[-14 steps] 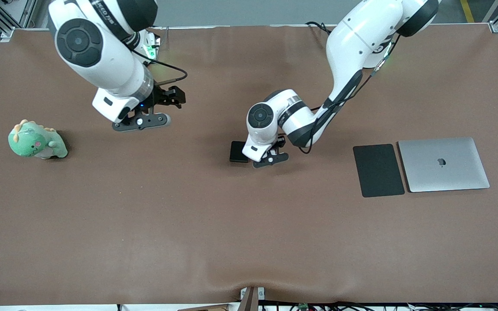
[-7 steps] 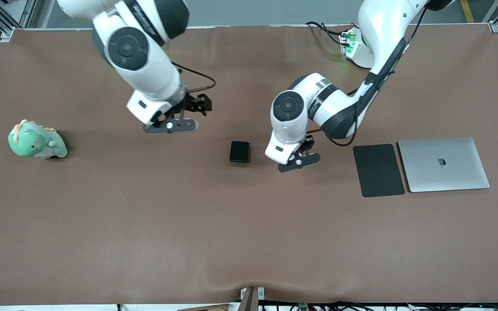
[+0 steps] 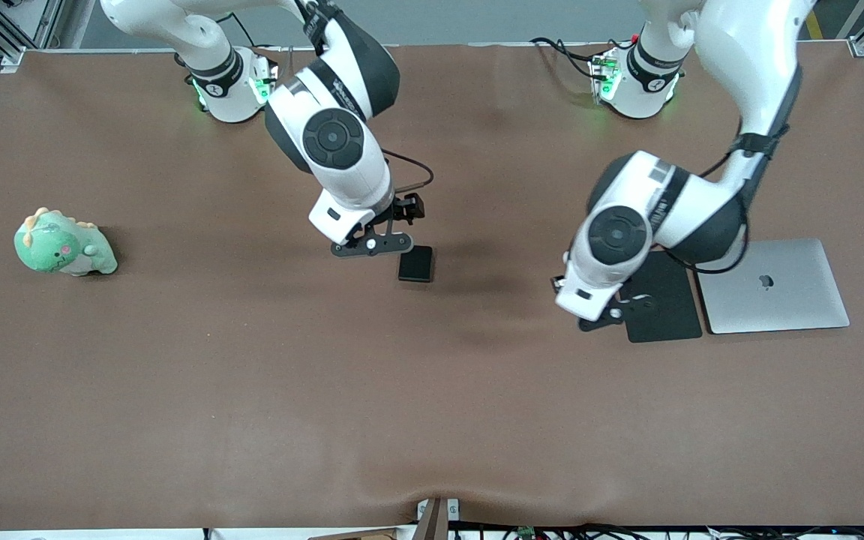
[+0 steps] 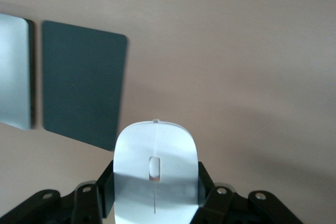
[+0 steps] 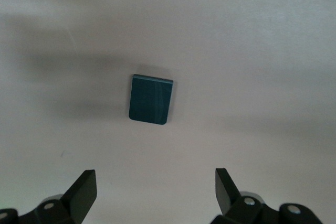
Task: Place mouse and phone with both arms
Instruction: 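Lower the mouse onto the pad while the right gripper grasps the phone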
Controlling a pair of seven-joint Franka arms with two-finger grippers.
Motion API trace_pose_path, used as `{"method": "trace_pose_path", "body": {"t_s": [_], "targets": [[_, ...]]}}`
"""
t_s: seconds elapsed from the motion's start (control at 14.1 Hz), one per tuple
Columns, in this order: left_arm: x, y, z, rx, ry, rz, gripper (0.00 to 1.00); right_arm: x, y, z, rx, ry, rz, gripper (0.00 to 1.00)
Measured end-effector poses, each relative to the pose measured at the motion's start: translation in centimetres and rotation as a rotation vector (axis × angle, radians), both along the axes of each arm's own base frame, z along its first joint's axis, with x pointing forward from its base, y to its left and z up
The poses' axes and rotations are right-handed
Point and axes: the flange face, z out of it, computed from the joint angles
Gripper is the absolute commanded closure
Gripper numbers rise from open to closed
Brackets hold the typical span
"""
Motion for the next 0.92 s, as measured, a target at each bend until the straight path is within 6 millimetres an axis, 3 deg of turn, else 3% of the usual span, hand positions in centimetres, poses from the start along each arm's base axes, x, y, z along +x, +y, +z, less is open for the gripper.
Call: {"method": "trace_pose_path", "body": {"t_s": [0.28, 0.43, 0.71, 0.92], "targets": [[1.7, 10.8, -1.3, -0.020, 0.078, -0.057, 0.50, -0.6, 2.4, -3.8, 0.003, -0.006, 0.025, 0.00], [1.6, 15.1, -2.2, -0.031, 0.109, -0.062, 0.50, -1.2, 3.5, -5.9, -0.005, -0.003, 0.042, 0.00], [0.3, 21.2, -5.5, -0.077, 0.099, -0.095, 0.50, -1.0, 3.6, -9.5, -0.002, -0.018, 0.033, 0.00], [-1.6, 23.4, -9.1, -0.114, 0.060, -0.104, 0.50, -1.4, 3.0, -12.9, 0.005, -0.038, 0.019, 0.00]]}}
